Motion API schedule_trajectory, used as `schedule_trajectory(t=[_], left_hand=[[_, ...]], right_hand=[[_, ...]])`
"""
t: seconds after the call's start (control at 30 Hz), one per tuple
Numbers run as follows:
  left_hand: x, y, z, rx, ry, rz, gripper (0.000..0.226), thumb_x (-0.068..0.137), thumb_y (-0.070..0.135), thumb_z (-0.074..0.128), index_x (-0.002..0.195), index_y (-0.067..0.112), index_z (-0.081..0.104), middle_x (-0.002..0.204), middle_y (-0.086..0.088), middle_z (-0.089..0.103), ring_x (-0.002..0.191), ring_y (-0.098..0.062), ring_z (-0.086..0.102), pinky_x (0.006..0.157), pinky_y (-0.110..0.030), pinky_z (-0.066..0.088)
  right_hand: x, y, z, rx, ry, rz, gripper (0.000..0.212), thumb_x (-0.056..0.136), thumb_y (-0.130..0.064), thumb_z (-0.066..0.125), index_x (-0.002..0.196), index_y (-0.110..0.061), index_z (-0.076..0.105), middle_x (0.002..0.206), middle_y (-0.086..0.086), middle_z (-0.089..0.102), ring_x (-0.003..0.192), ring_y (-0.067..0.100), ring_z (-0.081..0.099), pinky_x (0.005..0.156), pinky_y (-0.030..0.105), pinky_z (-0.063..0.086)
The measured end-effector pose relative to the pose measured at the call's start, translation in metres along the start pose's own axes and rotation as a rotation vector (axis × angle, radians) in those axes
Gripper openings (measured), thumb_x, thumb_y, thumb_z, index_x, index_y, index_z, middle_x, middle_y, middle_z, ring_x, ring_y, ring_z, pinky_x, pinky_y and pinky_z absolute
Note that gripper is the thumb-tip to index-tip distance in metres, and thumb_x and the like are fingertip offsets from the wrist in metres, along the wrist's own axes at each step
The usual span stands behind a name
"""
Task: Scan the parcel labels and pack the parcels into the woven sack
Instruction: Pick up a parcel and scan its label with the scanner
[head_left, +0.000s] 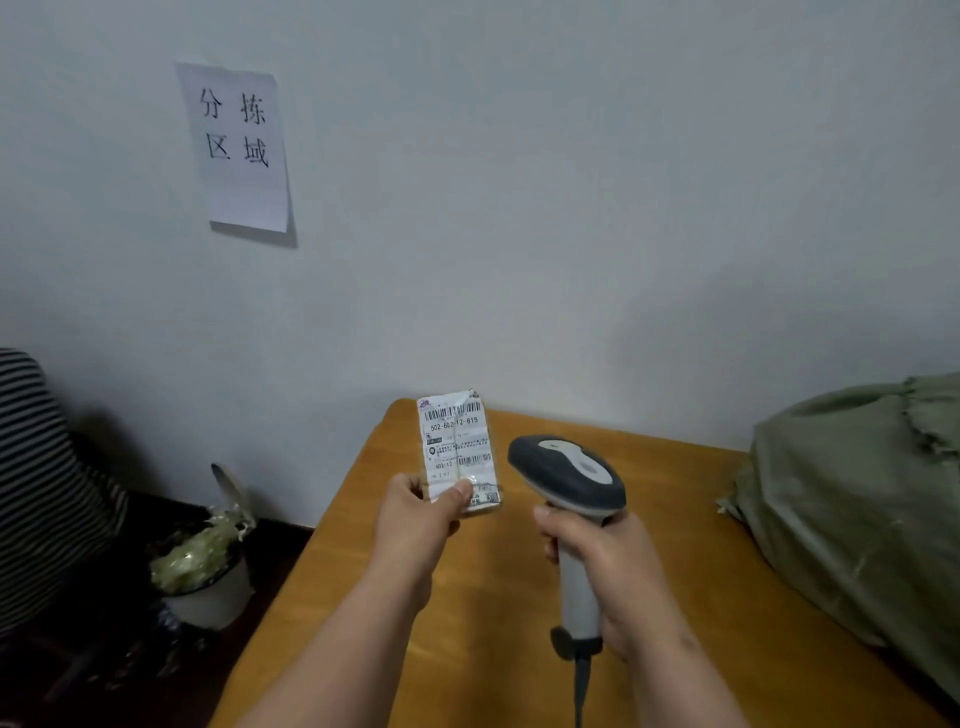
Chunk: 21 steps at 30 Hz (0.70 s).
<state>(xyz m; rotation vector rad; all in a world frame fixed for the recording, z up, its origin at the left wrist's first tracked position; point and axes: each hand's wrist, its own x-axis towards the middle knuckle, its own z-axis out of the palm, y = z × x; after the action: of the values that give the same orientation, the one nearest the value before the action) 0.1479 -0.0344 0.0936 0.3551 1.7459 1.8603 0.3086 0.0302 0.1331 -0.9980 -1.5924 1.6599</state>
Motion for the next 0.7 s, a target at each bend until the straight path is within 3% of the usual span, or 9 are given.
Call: schedule_trajectory(t=[0.17, 0.33, 0.5, 0.6, 0.7], left_hand=[[-0.013, 0.003, 0.014, 0.029, 0.051, 0.039, 0.027, 0.083, 0.013, 0.079, 0.101, 0.012, 0.058, 0.097, -0.004, 0.072, 0.084, -0.022, 0.069, 0.071, -0.034, 0.055], [-0.028, 0.0, 0.029, 0.03, 0.078, 0.04, 0.026, 0.082, 0.012, 0.079, 0.1, 0.012, 0.06, 0.095, -0.005, 0.072, 0.081, -0.022, 0.068, 0.07, -0.033, 0.054], [-0.039, -0.001, 0.041, 0.016, 0.12, 0.031, 0.027, 0.081, 0.014, 0.081, 0.099, 0.013, 0.06, 0.093, -0.005, 0.073, 0.081, -0.023, 0.069, 0.07, -0.034, 0.055], [-0.043, 0.0, 0.047, 0.007, 0.131, 0.033, 0.028, 0.081, 0.015, 0.081, 0.1, 0.013, 0.06, 0.093, -0.003, 0.073, 0.083, -0.023, 0.07, 0.068, -0.033, 0.054], [-0.047, 0.001, 0.052, 0.017, 0.125, 0.035, 0.028, 0.082, 0.016, 0.081, 0.1, 0.013, 0.06, 0.093, -0.003, 0.073, 0.085, -0.024, 0.071, 0.07, -0.034, 0.056]], right_hand=[[-0.014, -0.011, -0.015, -0.127, -0.106, -0.043, 0.019, 0.066, -0.031, 0.081, 0.08, -0.042, 0.074, 0.068, -0.008, 0.07, 0.065, 0.006, 0.062, 0.067, 0.03, 0.051], [-0.026, -0.016, -0.036, -0.186, -0.153, -0.065, 0.019, 0.066, -0.032, 0.077, 0.083, -0.028, 0.07, 0.064, -0.006, 0.06, 0.059, 0.006, 0.054, 0.065, 0.031, 0.046], [-0.035, -0.018, -0.052, -0.191, -0.166, -0.055, 0.015, 0.071, -0.027, 0.081, 0.079, -0.036, 0.072, 0.063, -0.009, 0.064, 0.06, 0.001, 0.057, 0.066, 0.027, 0.047], [-0.039, -0.021, -0.06, -0.197, -0.169, -0.059, 0.015, 0.064, -0.031, 0.078, 0.077, -0.032, 0.071, 0.061, -0.008, 0.06, 0.059, 0.004, 0.054, 0.062, 0.025, 0.045], [-0.042, -0.022, -0.067, -0.219, -0.165, -0.073, 0.018, 0.077, -0.018, 0.082, 0.078, -0.032, 0.072, 0.062, -0.008, 0.061, 0.063, 0.006, 0.056, 0.064, 0.027, 0.046]])
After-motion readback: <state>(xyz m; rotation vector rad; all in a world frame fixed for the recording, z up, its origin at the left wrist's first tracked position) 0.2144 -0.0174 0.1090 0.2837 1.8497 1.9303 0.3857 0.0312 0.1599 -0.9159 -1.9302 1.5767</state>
